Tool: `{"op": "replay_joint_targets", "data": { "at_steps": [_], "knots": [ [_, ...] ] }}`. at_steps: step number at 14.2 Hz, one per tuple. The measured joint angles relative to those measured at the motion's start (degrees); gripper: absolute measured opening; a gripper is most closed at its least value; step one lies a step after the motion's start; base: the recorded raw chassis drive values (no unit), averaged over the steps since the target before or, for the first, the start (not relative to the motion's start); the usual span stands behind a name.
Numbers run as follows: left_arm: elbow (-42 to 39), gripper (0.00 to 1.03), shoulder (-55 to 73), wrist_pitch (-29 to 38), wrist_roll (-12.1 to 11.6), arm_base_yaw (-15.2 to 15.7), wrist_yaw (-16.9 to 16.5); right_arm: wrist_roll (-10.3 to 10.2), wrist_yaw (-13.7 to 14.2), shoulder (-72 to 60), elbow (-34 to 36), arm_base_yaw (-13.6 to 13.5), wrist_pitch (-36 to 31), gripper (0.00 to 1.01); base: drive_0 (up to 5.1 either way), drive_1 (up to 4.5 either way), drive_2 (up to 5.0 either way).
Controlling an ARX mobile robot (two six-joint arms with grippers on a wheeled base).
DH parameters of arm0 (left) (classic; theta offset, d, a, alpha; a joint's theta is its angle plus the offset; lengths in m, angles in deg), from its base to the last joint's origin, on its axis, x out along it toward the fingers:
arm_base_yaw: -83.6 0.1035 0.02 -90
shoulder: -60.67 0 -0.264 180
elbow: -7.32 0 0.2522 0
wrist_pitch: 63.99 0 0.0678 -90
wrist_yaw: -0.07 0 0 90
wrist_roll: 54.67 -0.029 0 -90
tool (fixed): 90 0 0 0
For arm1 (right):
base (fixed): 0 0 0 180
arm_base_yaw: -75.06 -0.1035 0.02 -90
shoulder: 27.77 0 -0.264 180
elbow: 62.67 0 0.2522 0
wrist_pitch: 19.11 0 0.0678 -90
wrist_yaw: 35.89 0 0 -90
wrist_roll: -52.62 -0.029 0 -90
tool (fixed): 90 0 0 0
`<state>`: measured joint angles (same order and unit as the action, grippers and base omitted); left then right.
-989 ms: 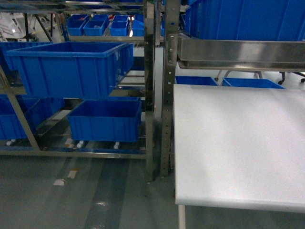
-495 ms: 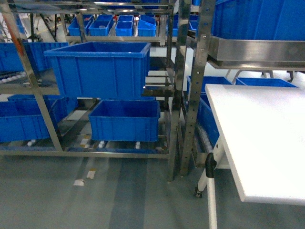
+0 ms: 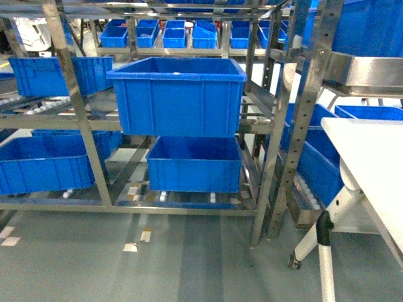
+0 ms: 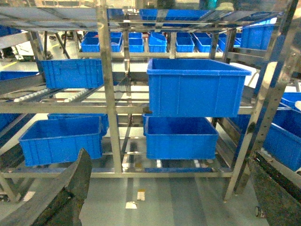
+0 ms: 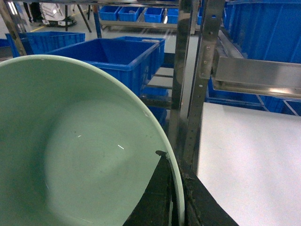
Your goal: Place green bowl on second shelf with right arm
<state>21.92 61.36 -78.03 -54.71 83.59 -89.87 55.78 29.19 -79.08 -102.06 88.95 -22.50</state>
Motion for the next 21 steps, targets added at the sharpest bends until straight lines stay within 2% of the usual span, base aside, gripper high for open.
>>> {"op": "replay_joint_targets", "data": {
  "at_steps": [9,17,21],
  "knots": [
    [0.0,0.98,0.0,-0.02,0.0,0.0,0.0,-0.13,-0.02,0.02,0.0,0.0,-0.07,0.02,-4.7,3.64,1.1],
    [0.0,0.98,0.0,0.07,0.0,0.0,0.15,-0.13,-0.11,0.02,0.0,0.04,0.07,0.02,0.0,0.0,0.0],
    [0.0,0.98,0.0,0.04,0.0,0.0,0.13,-0.13,-0.13,0.15,0.0,0.04,-0.04,0.02,0.0,3.74,-3.7]
  ]
}}
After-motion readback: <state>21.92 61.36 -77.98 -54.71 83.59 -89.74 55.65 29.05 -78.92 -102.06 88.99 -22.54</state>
